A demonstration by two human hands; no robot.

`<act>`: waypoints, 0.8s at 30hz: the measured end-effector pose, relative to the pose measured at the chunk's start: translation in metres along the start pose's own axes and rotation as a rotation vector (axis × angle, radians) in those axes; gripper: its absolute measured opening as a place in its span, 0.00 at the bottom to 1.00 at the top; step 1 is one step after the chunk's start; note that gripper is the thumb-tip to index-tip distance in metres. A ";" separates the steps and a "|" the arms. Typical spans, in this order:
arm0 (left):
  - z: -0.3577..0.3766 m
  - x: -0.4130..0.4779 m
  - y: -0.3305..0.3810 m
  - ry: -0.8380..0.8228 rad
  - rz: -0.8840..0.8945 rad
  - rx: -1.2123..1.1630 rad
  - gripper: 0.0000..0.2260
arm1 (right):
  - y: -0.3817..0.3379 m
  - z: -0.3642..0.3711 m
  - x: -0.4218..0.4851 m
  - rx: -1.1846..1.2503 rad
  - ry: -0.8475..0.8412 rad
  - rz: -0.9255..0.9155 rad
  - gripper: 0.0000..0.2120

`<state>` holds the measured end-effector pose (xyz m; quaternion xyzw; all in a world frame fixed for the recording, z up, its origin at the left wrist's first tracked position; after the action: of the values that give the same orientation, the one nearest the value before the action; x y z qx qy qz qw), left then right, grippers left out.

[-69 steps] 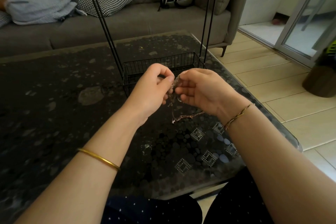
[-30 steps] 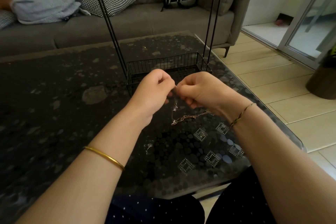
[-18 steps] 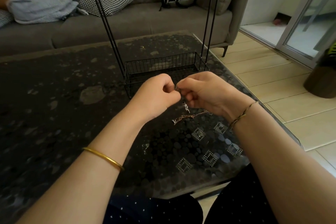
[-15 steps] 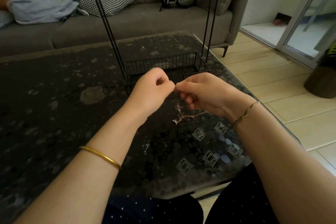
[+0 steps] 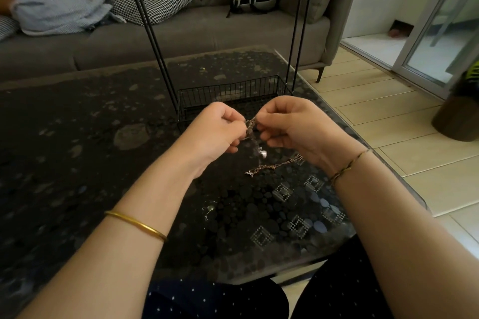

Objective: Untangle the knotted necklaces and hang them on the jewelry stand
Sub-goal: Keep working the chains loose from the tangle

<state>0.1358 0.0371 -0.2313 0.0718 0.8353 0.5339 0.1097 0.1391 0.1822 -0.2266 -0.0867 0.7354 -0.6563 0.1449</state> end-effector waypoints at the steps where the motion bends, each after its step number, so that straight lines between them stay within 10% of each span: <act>1: 0.000 -0.001 0.001 0.004 0.020 0.049 0.07 | 0.001 0.001 0.001 -0.002 0.002 0.000 0.05; 4: -0.002 -0.003 0.003 0.095 0.050 0.150 0.06 | 0.003 0.003 0.003 -0.071 -0.018 -0.005 0.07; 14: -0.008 -0.006 0.001 0.064 -0.205 -0.659 0.10 | -0.001 0.006 0.003 -0.268 -0.091 -0.052 0.09; 24: -0.001 -0.008 0.004 0.033 -0.075 -0.052 0.03 | 0.001 0.006 0.001 0.206 0.100 -0.030 0.08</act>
<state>0.1435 0.0356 -0.2263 0.0285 0.8251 0.5520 0.1175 0.1399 0.1761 -0.2280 -0.0495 0.6688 -0.7341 0.1064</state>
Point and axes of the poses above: each hand's wrist, its own x-axis towards the middle knuckle, its own z-axis out of the palm, y = z × x, the point moved 2 cm from there along x, towards the middle knuckle, and after that the axes turned 9 degrees about -y, right-handed, at the moved point
